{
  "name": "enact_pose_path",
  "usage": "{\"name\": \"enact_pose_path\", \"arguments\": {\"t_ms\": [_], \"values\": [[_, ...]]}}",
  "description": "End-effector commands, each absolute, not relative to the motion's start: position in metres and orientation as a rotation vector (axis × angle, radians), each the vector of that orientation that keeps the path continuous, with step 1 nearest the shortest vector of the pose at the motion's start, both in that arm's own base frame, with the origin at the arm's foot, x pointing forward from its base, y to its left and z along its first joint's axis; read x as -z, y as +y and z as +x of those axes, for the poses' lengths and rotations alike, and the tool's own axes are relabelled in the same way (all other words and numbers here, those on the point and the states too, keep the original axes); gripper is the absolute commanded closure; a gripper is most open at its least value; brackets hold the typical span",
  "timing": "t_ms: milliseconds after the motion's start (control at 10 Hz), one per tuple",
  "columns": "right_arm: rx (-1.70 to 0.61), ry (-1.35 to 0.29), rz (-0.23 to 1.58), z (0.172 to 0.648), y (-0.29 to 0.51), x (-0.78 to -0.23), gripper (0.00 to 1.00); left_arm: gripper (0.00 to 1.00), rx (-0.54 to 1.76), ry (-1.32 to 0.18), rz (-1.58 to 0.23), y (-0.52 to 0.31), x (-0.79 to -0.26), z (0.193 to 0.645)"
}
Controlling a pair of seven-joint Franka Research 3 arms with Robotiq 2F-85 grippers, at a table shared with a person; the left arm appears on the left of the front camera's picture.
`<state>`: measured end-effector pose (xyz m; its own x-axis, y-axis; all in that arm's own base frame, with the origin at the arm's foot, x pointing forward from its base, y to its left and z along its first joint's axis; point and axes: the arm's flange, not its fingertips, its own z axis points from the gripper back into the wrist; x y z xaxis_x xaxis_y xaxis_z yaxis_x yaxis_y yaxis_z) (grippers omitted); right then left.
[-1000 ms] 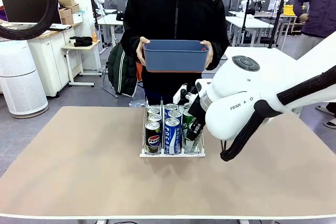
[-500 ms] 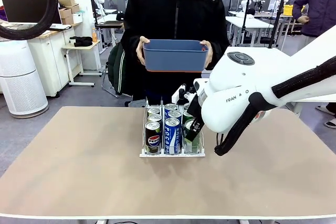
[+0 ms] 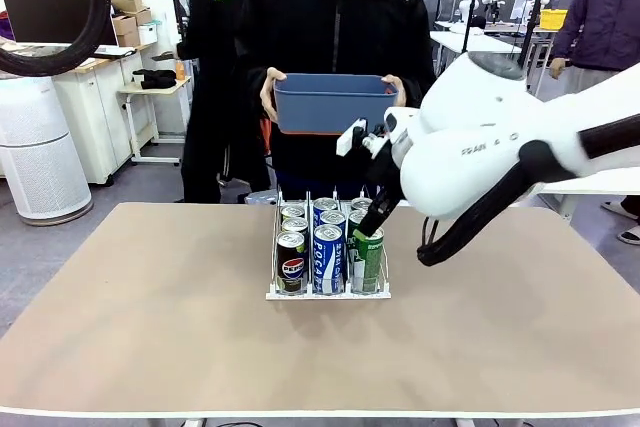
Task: Fill the beverage cans into the dispenser.
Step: Place the picked Sprite in the line of the Automatic Can Dispenser with the same cans.
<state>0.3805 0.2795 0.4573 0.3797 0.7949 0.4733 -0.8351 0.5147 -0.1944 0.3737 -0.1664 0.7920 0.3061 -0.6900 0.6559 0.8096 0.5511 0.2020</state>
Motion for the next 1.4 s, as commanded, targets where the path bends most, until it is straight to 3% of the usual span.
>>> {"name": "enact_pose_path", "arguments": {"t_ms": [0,600,1300], "values": [[-1.054,-0.553,0.126,0.367,0.262,-0.470,0.00,0.00,0.996,-0.773,-0.192,-0.166,-0.792,0.374],[-1.074,-0.637,0.201,0.335,0.234,-0.522,0.00,0.00,0.996,-0.773,-0.192,-0.166,-0.792,0.374],[-1.053,-0.625,0.154,0.341,0.245,-0.523,0.00,0.00,0.996,-0.773,-0.192,-0.166,-0.792,0.374]]}}
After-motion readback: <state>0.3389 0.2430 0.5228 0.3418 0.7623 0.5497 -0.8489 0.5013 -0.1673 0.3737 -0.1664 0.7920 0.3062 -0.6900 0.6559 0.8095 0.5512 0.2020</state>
